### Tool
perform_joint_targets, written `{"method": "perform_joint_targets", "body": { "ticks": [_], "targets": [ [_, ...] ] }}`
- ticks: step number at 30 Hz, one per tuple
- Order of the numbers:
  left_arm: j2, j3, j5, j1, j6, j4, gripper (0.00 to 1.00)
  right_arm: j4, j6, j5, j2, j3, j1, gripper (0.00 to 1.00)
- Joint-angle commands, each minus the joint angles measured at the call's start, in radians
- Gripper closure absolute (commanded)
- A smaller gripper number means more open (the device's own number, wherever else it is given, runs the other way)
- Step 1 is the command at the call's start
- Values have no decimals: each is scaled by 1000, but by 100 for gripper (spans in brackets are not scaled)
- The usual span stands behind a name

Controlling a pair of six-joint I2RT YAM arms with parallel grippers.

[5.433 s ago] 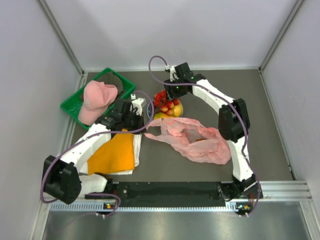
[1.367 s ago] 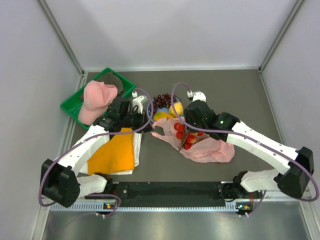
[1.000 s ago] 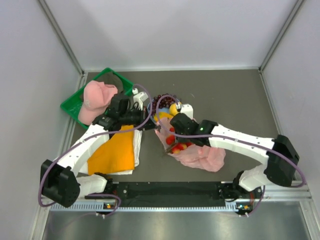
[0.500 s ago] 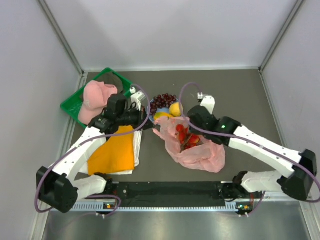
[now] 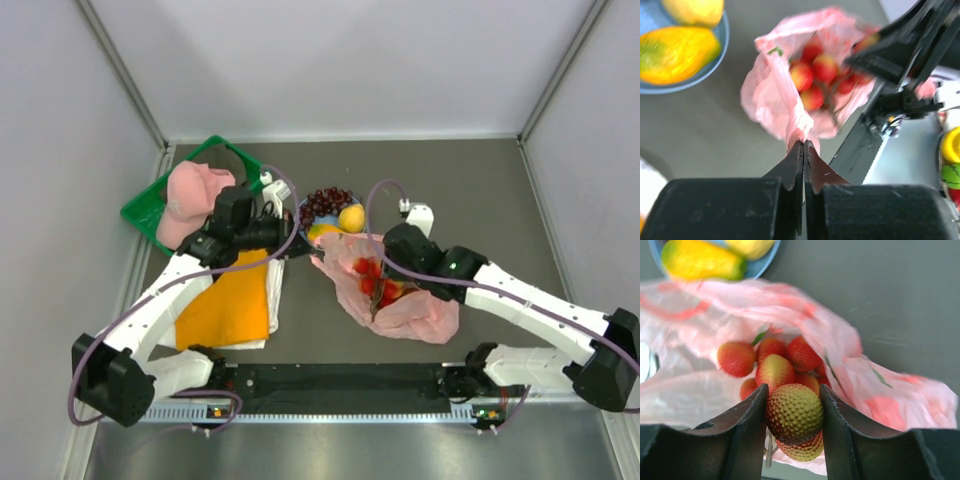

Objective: Place the fruits into the plastic bag

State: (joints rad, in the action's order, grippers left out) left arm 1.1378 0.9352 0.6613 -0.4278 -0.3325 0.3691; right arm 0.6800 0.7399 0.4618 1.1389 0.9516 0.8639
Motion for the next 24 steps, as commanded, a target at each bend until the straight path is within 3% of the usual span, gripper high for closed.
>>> {"method": "perform_joint_targets", "body": {
  "ticks": [1,9,13,24],
  "targets": [
    [45,106,60,-37,-95,-159,100,-115,1,-28,-5,-19,81,100],
    [137,283,57,-213,-126,-202,100,-16,87,104,154,36,95,100],
    [155,388,38,-226,-140,-226,100,41,140,138,254,70,116,100],
    [73,461,-118,-226,-57,-201,100,87,259,175,157,-73,116,100]
  ]
}}
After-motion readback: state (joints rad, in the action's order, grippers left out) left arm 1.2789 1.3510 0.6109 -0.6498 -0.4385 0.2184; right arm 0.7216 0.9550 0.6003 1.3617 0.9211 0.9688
